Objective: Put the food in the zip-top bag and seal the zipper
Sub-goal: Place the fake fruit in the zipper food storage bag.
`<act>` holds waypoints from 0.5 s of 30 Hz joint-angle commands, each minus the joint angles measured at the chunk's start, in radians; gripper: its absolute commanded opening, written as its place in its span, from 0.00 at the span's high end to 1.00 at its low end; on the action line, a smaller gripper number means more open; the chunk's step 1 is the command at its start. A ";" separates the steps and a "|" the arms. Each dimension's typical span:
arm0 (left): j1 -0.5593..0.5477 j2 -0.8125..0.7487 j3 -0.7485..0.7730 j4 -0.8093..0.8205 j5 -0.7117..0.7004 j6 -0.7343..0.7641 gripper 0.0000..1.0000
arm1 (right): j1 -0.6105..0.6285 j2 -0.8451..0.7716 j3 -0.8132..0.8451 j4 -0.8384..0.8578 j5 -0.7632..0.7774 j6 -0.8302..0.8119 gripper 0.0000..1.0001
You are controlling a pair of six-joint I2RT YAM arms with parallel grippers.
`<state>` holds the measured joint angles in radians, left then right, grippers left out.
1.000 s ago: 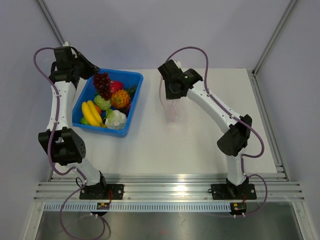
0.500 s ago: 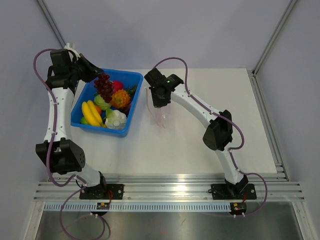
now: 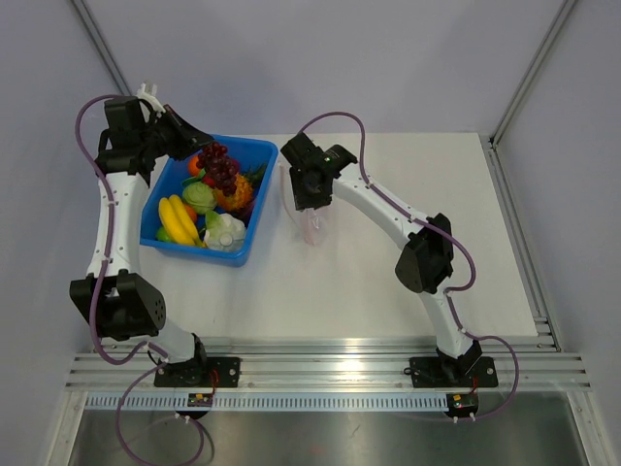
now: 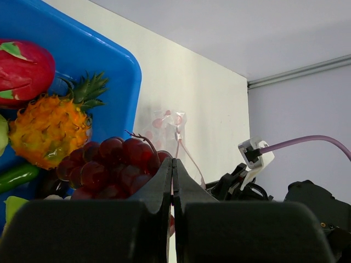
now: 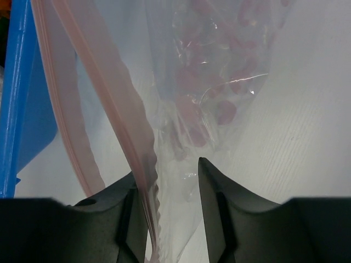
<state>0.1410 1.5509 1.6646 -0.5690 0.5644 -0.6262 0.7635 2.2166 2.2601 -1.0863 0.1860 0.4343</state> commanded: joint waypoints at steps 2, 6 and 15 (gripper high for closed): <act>-0.007 -0.017 0.004 0.084 0.058 -0.012 1.00 | 0.010 -0.084 0.006 0.025 0.029 0.006 0.54; -0.007 -0.012 -0.002 0.090 0.066 -0.012 1.00 | 0.013 -0.094 0.022 0.020 0.039 0.004 0.59; -0.018 -0.006 -0.019 0.100 0.083 -0.009 1.00 | 0.026 -0.098 0.059 0.000 0.067 0.006 0.59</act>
<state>0.1310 1.5520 1.6424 -0.5358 0.5980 -0.6281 0.7689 2.1853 2.2688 -1.0870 0.2176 0.4374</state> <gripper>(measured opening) 0.002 0.410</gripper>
